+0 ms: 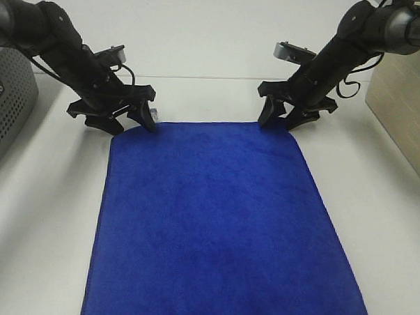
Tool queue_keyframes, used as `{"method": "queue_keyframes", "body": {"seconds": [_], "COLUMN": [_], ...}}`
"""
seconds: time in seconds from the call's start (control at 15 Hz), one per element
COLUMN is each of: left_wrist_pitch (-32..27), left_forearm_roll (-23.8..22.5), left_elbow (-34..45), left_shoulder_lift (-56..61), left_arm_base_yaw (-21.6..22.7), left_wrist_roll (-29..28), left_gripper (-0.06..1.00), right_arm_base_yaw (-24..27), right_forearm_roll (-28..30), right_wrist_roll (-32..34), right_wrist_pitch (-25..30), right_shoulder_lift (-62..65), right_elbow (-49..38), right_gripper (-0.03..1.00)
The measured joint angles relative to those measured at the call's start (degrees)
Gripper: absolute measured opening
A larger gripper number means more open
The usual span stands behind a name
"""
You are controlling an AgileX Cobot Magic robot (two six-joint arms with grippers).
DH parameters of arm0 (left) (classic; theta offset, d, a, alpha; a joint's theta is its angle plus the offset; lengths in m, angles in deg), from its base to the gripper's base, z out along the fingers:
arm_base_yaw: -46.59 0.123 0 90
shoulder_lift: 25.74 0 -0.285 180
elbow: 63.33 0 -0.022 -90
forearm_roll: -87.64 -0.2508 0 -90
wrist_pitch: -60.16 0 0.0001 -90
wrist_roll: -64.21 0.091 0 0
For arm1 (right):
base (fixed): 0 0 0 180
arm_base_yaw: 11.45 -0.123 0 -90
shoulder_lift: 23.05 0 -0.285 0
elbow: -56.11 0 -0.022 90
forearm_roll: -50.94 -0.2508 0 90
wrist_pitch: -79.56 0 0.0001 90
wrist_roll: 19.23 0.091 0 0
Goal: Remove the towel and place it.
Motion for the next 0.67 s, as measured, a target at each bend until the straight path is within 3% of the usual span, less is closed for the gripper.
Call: {"method": "queue_keyframes", "body": {"seconds": [0.2, 0.4, 0.67], "left_wrist_pitch": [1.1, 1.3, 1.3], "left_forearm_roll": [2.5, 3.2, 3.2], "left_elbow": [0.0, 0.0, 0.0], "left_shoulder_lift": [-0.3, -0.3, -0.3], "left_arm_base_yaw": [-0.7, -1.1, -1.0], "left_wrist_roll": [1.8, 2.3, 4.6], "left_gripper": [0.64, 0.57, 0.35], "right_arm_base_yaw": [-2.1, -2.1, -2.1], "right_forearm_roll": [-0.5, -1.2, -0.9], "right_wrist_roll": [-0.5, -0.5, -0.5], "right_wrist_pitch": [-1.0, -0.9, -0.7], "right_shoulder_lift": [-0.6, -0.8, -1.1], "right_elbow": [0.5, 0.5, 0.5], "right_gripper": [0.57, 0.54, 0.37]}}
